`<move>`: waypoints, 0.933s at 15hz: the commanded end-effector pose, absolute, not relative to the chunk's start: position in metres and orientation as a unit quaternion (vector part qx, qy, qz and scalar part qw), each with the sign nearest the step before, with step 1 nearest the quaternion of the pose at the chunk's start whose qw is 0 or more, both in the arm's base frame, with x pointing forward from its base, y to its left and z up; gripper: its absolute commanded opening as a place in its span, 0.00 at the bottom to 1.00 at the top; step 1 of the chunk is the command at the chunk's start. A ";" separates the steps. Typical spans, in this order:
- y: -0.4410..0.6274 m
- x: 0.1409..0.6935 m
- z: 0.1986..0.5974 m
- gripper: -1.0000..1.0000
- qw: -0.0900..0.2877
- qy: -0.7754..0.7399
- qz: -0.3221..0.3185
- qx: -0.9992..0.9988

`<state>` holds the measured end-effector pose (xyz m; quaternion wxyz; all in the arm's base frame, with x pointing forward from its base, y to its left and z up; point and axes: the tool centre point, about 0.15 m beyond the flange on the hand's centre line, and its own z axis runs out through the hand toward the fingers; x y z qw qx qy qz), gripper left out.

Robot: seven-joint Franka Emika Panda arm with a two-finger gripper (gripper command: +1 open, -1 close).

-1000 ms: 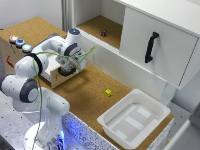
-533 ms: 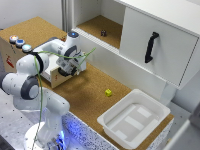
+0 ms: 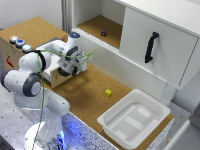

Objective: Go close the drawer

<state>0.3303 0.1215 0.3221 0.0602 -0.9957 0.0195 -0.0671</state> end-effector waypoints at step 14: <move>0.191 0.349 0.290 0.00 0.068 -0.029 -0.019 -0.997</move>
